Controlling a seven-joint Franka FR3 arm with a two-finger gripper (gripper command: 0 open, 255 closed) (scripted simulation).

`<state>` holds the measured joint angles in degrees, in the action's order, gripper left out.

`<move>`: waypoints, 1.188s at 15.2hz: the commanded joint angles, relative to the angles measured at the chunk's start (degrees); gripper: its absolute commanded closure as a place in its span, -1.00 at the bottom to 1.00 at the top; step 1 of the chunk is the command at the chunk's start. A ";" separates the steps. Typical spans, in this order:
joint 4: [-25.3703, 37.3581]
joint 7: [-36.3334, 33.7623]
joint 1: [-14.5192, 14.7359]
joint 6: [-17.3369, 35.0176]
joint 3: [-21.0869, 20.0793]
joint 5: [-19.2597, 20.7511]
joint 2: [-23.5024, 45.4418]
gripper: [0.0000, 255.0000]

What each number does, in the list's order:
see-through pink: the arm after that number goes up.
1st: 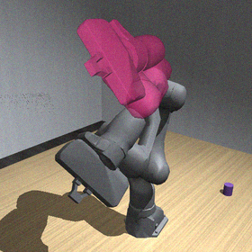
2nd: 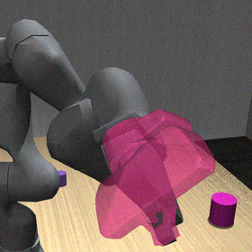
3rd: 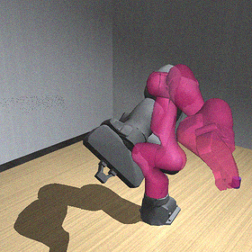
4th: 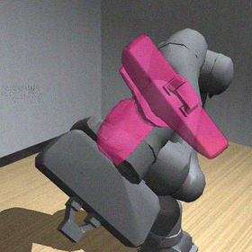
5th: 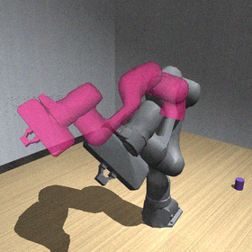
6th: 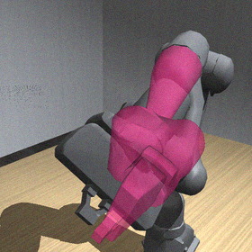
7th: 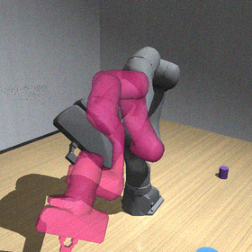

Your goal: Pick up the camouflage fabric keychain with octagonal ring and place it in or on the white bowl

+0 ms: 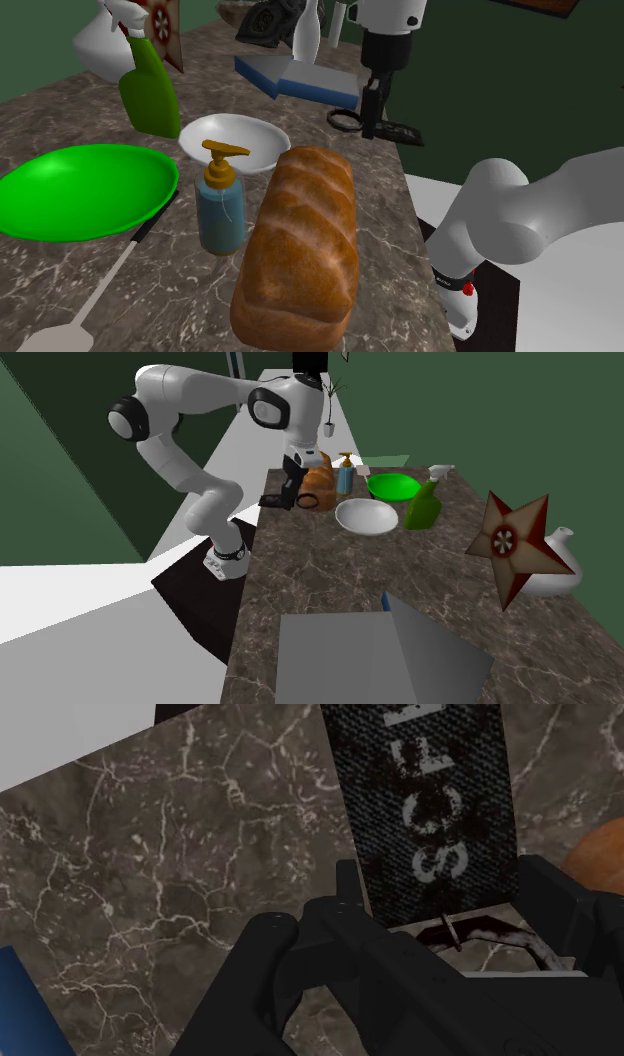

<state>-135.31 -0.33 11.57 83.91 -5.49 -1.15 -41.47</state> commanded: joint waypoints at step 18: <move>40.65 -11.88 1.64 2.44 -8.51 2.01 43.59 1.00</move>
<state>-97.95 -11.47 12.94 87.06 -13.63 0.40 -0.56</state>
